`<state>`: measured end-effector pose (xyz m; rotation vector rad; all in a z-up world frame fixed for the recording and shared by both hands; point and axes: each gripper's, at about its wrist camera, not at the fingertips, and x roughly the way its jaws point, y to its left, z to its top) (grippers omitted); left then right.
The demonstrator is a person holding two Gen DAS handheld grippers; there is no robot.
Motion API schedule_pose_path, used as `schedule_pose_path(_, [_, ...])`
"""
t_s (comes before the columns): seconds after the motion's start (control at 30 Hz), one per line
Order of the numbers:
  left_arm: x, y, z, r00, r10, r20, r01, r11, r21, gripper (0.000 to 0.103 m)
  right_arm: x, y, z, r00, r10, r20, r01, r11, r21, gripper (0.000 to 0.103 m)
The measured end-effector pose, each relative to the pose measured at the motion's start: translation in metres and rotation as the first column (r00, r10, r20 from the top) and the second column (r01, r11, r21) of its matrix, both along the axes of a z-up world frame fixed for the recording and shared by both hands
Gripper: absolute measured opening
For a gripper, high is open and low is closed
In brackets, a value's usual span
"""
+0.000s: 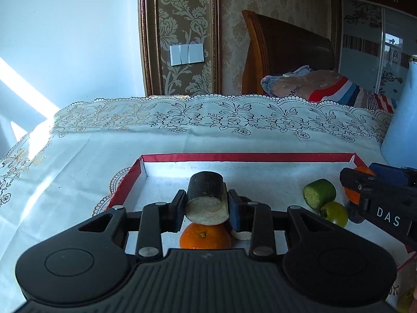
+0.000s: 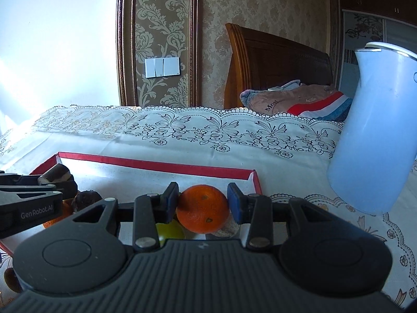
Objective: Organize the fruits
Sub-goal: 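Carry the eggplant chunk with the left gripper while the right carries the mandarin into the tray, then open the left gripper releasing the eggplant chunk while the right releases the mandarin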
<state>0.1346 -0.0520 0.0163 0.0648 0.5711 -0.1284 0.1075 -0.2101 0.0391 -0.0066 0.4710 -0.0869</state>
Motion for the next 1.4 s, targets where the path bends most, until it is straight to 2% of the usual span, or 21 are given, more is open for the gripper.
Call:
schedule_pose_path(0.5, [0.0047, 0.0039, -0.0026, 1.000, 0.029, 0.012, -0.029, 0.999, -0.014, 0.033, 0.0041, 0.0020, -0.0021, 1.000, -0.007, 0.012, 0.007, 1.000, -0.007, 0.038])
schedule_pose_path(0.87, [0.0058, 0.0056, -0.0050, 0.999, 0.033, -0.004, -0.033, 0.999, -0.015, 0.040, 0.0054, 0.0006, -0.0028, 1.000, -0.009, 0.002, 0.009, 1.000, -0.007, 0.041])
schedule_pose_path(0.93, [0.0053, 0.0064, -0.0052, 0.999, 0.040, -0.001, -0.040, 0.999, -0.015, 0.046, 0.0056, 0.0005, -0.0033, 1.000, -0.015, -0.001, 0.015, 1.000, -0.009, 0.045])
schedule_pose_path(1.0, [0.0045, 0.0069, -0.0050, 0.999, 0.041, 0.005, -0.041, 0.999, -0.017, 0.060, 0.0057, 0.0001, -0.0032, 1.000, -0.016, -0.001, 0.016, 1.000, -0.008, 0.047])
schedule_pose_path(1.03, [0.0037, 0.0069, -0.0047, 0.999, 0.040, 0.010, -0.040, 0.999, -0.020, 0.063, 0.0053, -0.0005, -0.0030, 1.000, -0.016, -0.002, 0.016, 1.000, -0.005, 0.047])
schedule_pose_path(1.1, [0.0021, 0.0062, -0.0037, 0.999, 0.041, 0.021, -0.040, 0.999, -0.017, 0.068, 0.0055, -0.0004, -0.0030, 1.000, -0.025, -0.006, 0.025, 1.000, -0.011, 0.058])
schedule_pose_path(1.23, [0.0015, 0.0049, -0.0038, 0.999, 0.037, 0.028, -0.036, 0.999, -0.010, 0.070, 0.0049, -0.0016, -0.0028, 1.000, -0.030, -0.004, 0.030, 0.999, -0.011, 0.062])
schedule_pose_path(1.4, [0.0017, 0.0058, -0.0047, 0.999, 0.039, 0.024, -0.038, 0.999, -0.011, 0.070, 0.0035, -0.0004, -0.0024, 0.999, -0.037, 0.008, 0.038, 0.999, -0.025, 0.072])
